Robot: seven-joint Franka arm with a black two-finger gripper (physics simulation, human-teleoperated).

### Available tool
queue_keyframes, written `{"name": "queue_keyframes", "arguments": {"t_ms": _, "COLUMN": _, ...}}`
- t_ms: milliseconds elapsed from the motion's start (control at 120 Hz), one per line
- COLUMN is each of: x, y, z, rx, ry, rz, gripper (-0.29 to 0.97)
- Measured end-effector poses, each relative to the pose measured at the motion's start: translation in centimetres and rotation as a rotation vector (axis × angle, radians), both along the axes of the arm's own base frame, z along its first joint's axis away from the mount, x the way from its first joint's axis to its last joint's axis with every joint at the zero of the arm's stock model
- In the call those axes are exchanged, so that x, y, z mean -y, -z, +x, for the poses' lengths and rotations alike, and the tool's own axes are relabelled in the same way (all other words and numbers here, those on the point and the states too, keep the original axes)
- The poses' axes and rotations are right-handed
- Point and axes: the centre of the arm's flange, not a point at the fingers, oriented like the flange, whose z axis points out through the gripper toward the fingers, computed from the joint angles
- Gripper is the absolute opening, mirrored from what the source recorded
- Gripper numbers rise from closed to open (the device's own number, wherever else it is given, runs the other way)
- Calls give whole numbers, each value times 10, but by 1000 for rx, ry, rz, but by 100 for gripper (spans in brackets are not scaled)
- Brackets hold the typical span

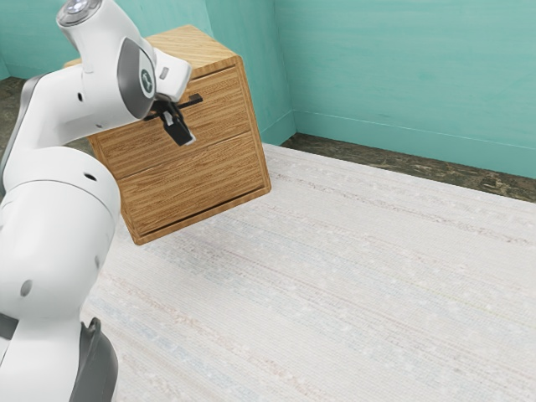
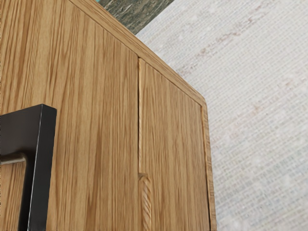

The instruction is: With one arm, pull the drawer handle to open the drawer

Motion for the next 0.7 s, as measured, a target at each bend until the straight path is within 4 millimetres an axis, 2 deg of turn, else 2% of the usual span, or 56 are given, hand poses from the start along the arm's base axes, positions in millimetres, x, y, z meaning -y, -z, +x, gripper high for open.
{"name": "queue_keyframes", "arguments": {"t_ms": 283, "x": -5, "y": 2, "z": -1, "rx": 5, "ry": -28, "rz": -19, "gripper": 68}}
{"name": "queue_keyframes", "arguments": {"t_ms": 367, "x": 17, "y": 3, "z": 7, "rx": 5, "ry": 1, "rz": -24, "gripper": 64}}
{"name": "queue_keyframes", "arguments": {"t_ms": 392, "x": 29, "y": 5, "z": 11, "rx": 3, "ry": 17, "rz": -30, "gripper": 66}}
{"name": "queue_keyframes", "arguments": {"t_ms": 417, "x": 37, "y": 8, "z": 15, "rx": 2, "ry": 30, "rz": -40, "gripper": 77}}
{"name": "queue_keyframes", "arguments": {"t_ms": 442, "x": 53, "y": 11, "z": 21, "rx": 0, "ry": 53, "rz": -47, "gripper": 90}}
{"name": "queue_keyframes", "arguments": {"t_ms": 458, "x": 69, "y": 11, "z": 26, "rx": 1, "ry": 78, "rz": -49, "gripper": 92}}
{"name": "queue_keyframes", "arguments": {"t_ms": 508, "x": 118, "y": 6, "z": 41, "rx": 7, "ry": 155, "rz": -49, "gripper": 76}}
{"name": "queue_keyframes", "arguments": {"t_ms": 542, "x": 159, "y": -10, "z": 48, "rx": 27, "ry": 218, "rz": -33, "gripper": 68}}
{"name": "queue_keyframes", "arguments": {"t_ms": 617, "x": 246, "y": -59, "z": 48, "rx": 76, "ry": 346, "rz": 55, "gripper": 68}}
{"name": "queue_keyframes", "arguments": {"t_ms": 658, "x": 272, "y": -72, "z": 43, "rx": 80, "ry": 376, "rz": 93, "gripper": 68}}
{"name": "queue_keyframes", "arguments": {"t_ms": 700, "x": 283, "y": -77, "z": 40, "rx": 74, "ry": 384, "rz": 120, "gripper": 68}}
